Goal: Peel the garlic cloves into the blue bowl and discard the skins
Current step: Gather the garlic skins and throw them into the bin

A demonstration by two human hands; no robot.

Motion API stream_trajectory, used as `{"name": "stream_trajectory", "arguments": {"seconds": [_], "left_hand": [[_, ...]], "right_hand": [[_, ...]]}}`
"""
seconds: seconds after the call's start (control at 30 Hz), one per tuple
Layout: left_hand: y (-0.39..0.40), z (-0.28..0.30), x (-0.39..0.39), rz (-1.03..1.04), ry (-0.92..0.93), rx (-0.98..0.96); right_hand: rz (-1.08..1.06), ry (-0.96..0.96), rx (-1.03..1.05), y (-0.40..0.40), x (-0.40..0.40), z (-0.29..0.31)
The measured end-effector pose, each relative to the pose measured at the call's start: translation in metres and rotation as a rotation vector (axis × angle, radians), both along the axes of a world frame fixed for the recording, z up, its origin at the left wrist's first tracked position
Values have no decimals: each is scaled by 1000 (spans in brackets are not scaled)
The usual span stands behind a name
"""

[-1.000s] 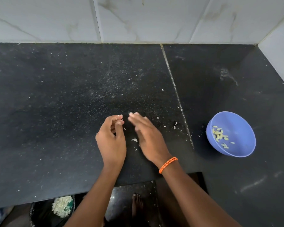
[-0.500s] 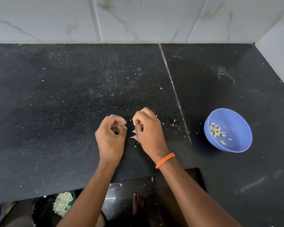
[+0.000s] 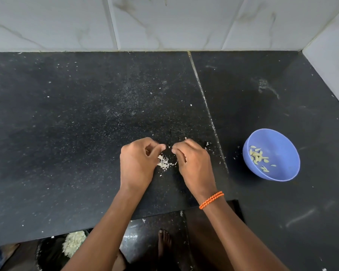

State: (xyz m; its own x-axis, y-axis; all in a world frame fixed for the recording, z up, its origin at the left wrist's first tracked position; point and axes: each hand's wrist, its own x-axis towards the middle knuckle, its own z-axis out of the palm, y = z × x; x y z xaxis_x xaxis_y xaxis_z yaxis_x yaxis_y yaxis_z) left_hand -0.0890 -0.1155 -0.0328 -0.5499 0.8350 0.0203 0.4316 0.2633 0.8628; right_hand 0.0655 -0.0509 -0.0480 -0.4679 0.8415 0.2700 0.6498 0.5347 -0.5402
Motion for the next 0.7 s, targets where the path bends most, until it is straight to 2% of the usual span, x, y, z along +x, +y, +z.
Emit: {"name": "stream_trajectory", "arguments": {"seconds": [0.07,0.13,0.23,0.33,0.4,0.5,0.6,0.7], "left_hand": [[1,1,-3,-41,-80,26],[1,0,-8,-3,-123,35],[-2,-1,-17,18,-2,31],[-6,-7,-25,-56,47,43],[-6,-9,-26,-23,30,69],[-4,-12,-24,90,-19,98],[-4,-8,-19,159,-58,94],[-4,-5,-18,238,-56,88]], "right_hand": [[-35,-2,-19,4,8,-3],[-169,34,5,12,23,-4],[-337,68,7,23,46,-8],[-409,9,-119,25,44,-19],[-333,-67,-161,19,28,-27],[-91,-126,-149,1,-8,-28],[173,-17,-222,-12,-33,-16],[177,77,-214,13,-46,-9]]}}
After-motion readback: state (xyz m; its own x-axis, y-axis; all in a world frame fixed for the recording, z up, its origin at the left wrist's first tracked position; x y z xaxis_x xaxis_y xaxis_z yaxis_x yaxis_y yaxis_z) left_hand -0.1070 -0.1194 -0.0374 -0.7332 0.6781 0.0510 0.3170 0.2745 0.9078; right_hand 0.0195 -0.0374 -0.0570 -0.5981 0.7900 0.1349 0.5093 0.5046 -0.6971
